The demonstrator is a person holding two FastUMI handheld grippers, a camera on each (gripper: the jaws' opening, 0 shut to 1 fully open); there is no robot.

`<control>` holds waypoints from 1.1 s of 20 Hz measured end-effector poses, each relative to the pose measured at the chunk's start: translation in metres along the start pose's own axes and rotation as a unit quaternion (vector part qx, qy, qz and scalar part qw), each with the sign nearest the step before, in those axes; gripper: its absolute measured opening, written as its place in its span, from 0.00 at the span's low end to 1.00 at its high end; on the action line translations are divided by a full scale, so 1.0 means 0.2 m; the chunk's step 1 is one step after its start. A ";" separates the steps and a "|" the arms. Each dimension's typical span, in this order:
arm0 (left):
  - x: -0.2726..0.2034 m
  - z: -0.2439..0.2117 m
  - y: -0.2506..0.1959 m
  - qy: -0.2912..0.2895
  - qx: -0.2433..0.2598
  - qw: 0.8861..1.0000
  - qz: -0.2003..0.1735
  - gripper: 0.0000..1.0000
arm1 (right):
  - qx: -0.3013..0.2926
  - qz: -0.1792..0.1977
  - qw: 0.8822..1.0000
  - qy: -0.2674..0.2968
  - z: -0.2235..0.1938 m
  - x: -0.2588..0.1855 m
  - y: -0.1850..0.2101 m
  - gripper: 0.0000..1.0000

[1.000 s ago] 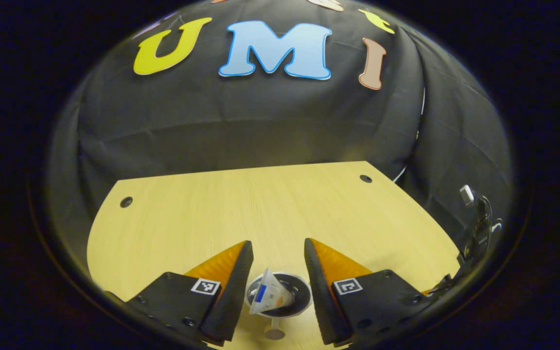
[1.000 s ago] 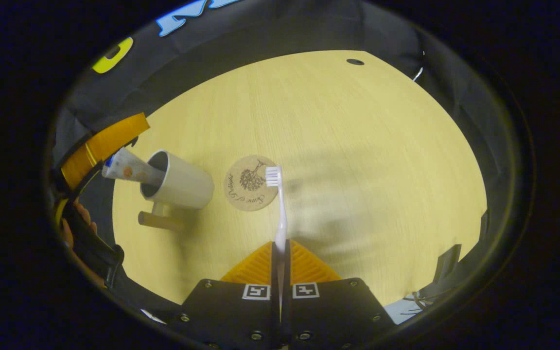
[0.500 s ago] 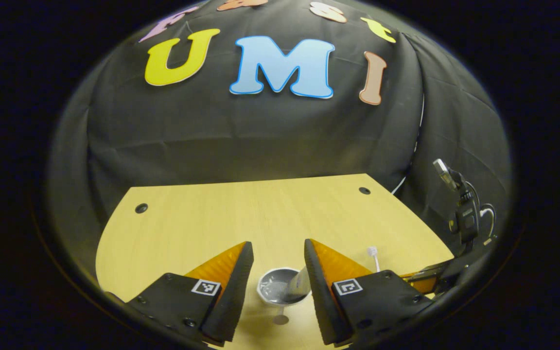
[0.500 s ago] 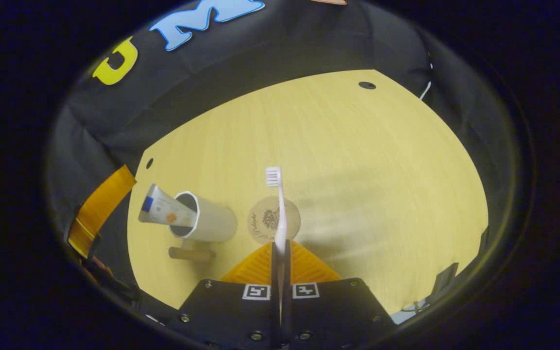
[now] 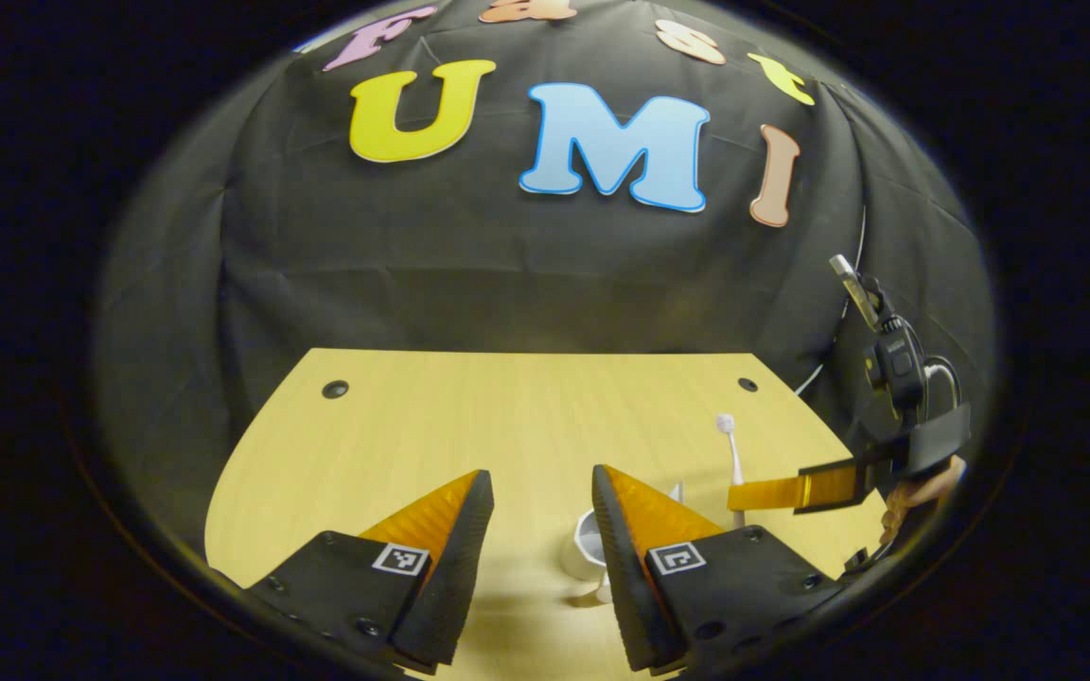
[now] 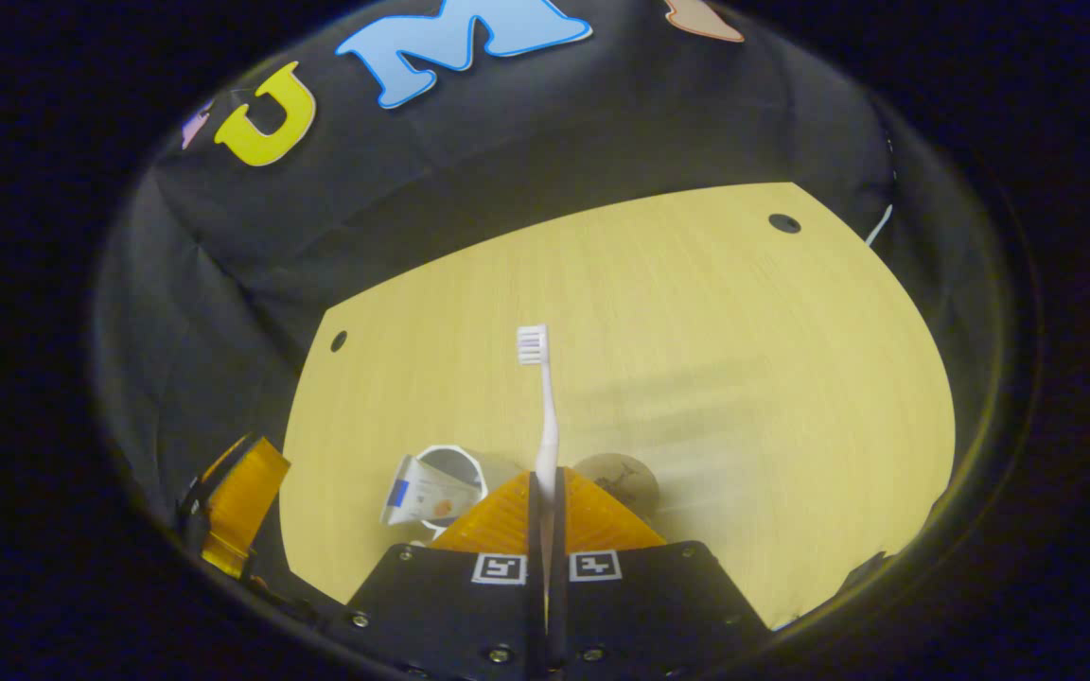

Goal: Put the toothbrush and toothpaste on the desktop into the cup, then pick up the cup and place it on the coaster on the desktop.

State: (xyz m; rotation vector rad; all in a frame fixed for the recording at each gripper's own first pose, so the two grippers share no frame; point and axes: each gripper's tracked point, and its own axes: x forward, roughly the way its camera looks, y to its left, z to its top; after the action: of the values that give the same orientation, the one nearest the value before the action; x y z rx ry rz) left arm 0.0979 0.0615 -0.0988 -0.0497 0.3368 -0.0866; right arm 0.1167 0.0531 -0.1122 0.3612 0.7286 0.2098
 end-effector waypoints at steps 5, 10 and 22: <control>-0.10 -0.07 0.24 0.008 -0.027 0.999 0.037 0.70 | -0.026 0.009 0.999 -0.033 0.24 0.10 0.11 0.02; -0.19 -0.13 0.46 0.020 -0.038 0.996 0.078 0.75 | -0.046 0.020 0.997 -0.053 0.43 0.22 0.25 0.02; -0.20 -0.21 0.57 0.045 -0.069 0.993 0.089 0.66 | -0.132 0.092 0.986 -0.047 0.25 0.34 0.61 0.02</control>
State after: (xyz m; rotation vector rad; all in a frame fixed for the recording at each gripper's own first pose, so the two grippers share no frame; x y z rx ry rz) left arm 0.0548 0.1769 -0.1322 -0.1523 0.4350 0.1106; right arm 0.1929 0.1740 -0.0719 0.1836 0.5662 0.4563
